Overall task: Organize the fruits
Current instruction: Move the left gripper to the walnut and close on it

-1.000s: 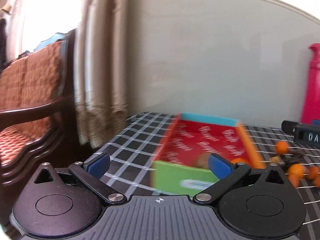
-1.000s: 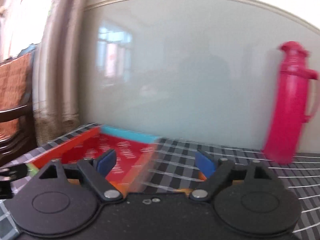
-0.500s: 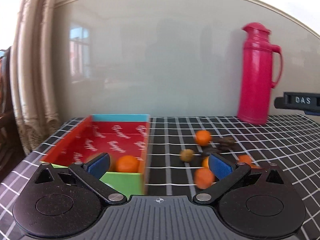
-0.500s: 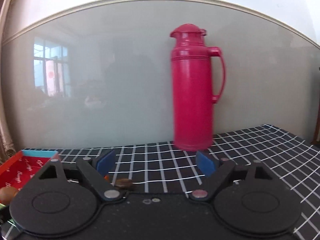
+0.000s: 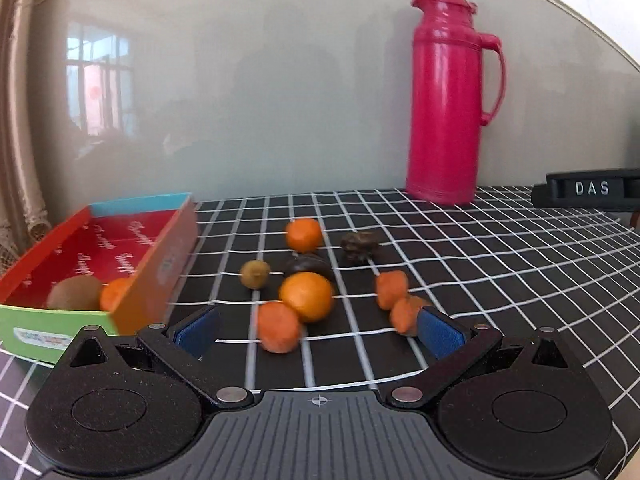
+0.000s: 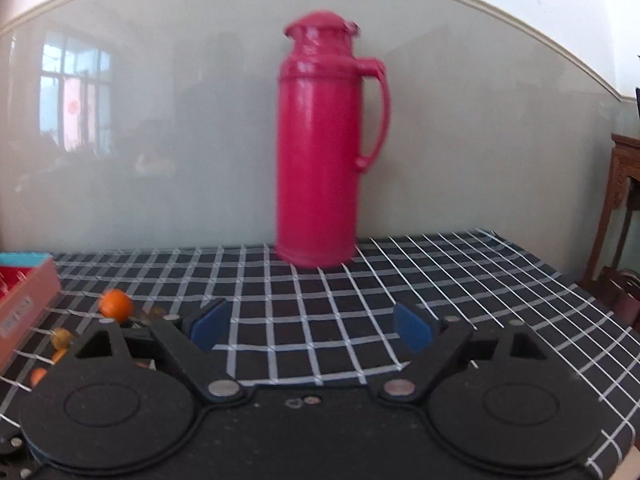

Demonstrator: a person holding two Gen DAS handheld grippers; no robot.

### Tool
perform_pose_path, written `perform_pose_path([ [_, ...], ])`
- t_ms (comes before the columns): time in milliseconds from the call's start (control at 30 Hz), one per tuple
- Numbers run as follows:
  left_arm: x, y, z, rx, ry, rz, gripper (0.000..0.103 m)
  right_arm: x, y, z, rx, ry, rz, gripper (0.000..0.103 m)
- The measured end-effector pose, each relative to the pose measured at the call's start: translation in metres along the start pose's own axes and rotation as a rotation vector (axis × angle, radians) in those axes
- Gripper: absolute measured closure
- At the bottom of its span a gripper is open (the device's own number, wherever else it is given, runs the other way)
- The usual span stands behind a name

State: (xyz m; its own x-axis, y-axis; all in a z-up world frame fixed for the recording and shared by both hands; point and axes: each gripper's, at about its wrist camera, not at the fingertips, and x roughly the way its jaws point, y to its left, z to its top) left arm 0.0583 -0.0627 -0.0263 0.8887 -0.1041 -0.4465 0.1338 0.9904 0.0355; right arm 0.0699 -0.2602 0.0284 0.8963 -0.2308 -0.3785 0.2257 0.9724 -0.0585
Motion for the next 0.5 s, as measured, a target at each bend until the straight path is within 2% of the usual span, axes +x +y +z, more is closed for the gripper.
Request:
perform_pose_path([
  [500, 0.035, -0.054, 0.009, 0.02, 0.046, -0.034, 0.001, 0.011, -0.05, -0.02, -0.025, 0.086, -0.062, 0.014],
])
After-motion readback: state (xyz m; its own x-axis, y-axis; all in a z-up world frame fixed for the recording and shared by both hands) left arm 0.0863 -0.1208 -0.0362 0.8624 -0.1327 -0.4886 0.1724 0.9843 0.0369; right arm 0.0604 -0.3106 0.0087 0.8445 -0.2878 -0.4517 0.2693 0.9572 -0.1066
